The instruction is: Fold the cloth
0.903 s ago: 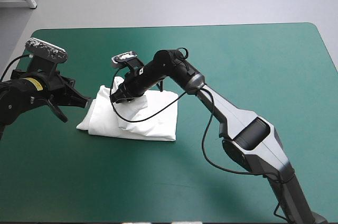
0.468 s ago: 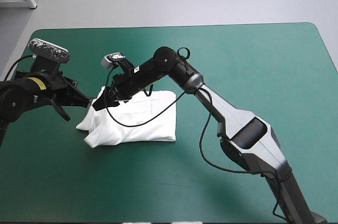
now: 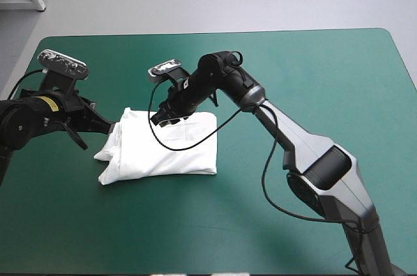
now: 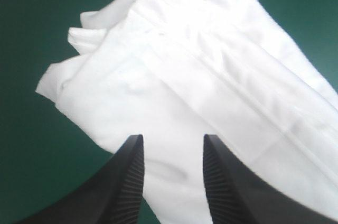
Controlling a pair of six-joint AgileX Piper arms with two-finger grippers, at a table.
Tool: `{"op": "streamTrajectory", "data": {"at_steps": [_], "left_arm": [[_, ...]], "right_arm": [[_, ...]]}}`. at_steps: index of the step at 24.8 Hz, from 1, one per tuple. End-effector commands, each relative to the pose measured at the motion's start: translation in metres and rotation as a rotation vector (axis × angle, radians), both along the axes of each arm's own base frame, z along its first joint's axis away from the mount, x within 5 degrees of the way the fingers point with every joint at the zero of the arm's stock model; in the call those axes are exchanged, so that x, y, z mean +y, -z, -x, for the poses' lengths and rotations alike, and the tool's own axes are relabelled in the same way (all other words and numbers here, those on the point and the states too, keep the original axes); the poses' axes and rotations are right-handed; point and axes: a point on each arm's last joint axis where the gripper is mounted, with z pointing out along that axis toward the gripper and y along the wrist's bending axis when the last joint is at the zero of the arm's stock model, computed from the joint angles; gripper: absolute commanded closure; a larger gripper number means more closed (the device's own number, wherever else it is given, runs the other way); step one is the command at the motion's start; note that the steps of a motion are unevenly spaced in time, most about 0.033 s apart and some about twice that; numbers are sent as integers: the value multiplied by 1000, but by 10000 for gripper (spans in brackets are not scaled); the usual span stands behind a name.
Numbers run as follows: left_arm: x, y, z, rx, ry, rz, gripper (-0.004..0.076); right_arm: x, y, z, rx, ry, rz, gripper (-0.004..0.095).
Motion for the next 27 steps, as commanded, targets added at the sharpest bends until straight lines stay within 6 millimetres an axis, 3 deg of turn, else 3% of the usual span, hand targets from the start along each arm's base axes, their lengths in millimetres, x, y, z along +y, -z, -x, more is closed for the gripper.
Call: {"op": "streamTrajectory", "data": {"at_steps": [1,8,10,13,16,17,20,24,26,27], "left_arm": [[0,-12,2,-78,-5,24,705],[-1,-7,-5,-46,-6,16,705],[-2,-5,-7,-36,-5,16,705],[-2,-4,-9,-29,-5,16,705],[-3,-3,-10,-26,-3,14,705],[-3,-3,-11,-24,-3,14,705],[-3,-3,-11,-24,-2,13,705],[-3,-3,-11,-24,-2,13,705],[-3,-3,-11,-24,-2,13,705],[-3,-3,-11,-24,-2,13,705]], "right_arm": [[-36,-50,16,-96,70,-15,557],[-88,-18,10,-23,250,-14,528],[-95,-5,6,5,296,-52,451],[-99,17,-1,32,347,-63,224],[-99,32,-6,42,365,-44,148],[-99,38,-8,49,365,-31,163],[-94,65,-16,86,354,21,342],[-88,89,-19,151,308,42,475],[-85,89,-18,152,274,16,639],[-85,89,-18,151,271,13,812]]}}
